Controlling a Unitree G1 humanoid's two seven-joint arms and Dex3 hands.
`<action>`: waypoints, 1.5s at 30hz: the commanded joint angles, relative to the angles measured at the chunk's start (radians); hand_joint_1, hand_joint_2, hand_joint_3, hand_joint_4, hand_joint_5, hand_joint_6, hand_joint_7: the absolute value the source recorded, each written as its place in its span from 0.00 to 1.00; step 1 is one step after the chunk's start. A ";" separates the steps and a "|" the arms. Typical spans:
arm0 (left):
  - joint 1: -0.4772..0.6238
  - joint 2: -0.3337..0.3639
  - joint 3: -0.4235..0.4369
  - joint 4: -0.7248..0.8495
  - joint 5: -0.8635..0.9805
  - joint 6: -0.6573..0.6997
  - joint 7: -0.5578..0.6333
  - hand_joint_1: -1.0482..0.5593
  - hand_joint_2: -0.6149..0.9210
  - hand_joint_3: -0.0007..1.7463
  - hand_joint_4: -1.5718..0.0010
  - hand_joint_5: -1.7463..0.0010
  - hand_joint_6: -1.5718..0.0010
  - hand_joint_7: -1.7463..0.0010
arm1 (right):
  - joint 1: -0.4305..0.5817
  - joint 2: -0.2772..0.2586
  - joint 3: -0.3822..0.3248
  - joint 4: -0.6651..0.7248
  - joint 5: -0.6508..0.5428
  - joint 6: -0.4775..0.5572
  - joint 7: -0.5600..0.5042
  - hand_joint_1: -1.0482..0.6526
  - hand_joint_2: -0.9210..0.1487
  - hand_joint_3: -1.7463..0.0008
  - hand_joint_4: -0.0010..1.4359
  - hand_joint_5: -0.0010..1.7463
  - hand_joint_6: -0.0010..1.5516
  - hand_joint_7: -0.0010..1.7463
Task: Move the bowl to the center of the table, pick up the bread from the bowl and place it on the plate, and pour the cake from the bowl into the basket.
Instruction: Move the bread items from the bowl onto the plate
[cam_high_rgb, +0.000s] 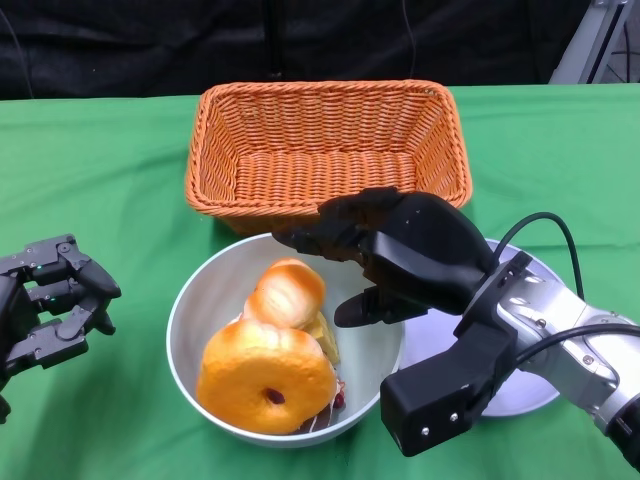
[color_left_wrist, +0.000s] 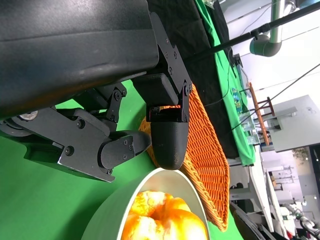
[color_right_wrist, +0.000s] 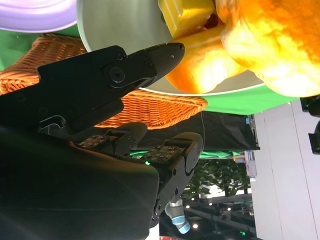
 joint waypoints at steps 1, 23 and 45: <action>0.001 0.015 0.000 0.004 0.002 -0.005 0.015 0.60 0.85 0.45 0.47 0.15 0.42 0.35 | -0.024 -0.015 0.003 0.013 -0.005 -0.007 -0.026 0.26 0.08 1.00 0.38 0.00 0.30 0.00; -0.012 0.011 0.000 0.018 -0.004 0.009 0.015 0.58 0.87 0.40 0.47 0.16 0.43 0.36 | -0.087 0.032 0.057 0.132 -0.008 -0.071 -0.069 0.26 0.07 1.00 0.38 0.00 0.32 0.00; -0.015 0.014 0.010 0.026 -0.022 0.000 -0.012 0.57 0.84 0.42 0.43 0.18 0.41 0.37 | -0.181 0.085 0.144 0.312 -0.050 -0.103 -0.160 0.25 0.05 1.00 0.39 0.00 0.32 0.00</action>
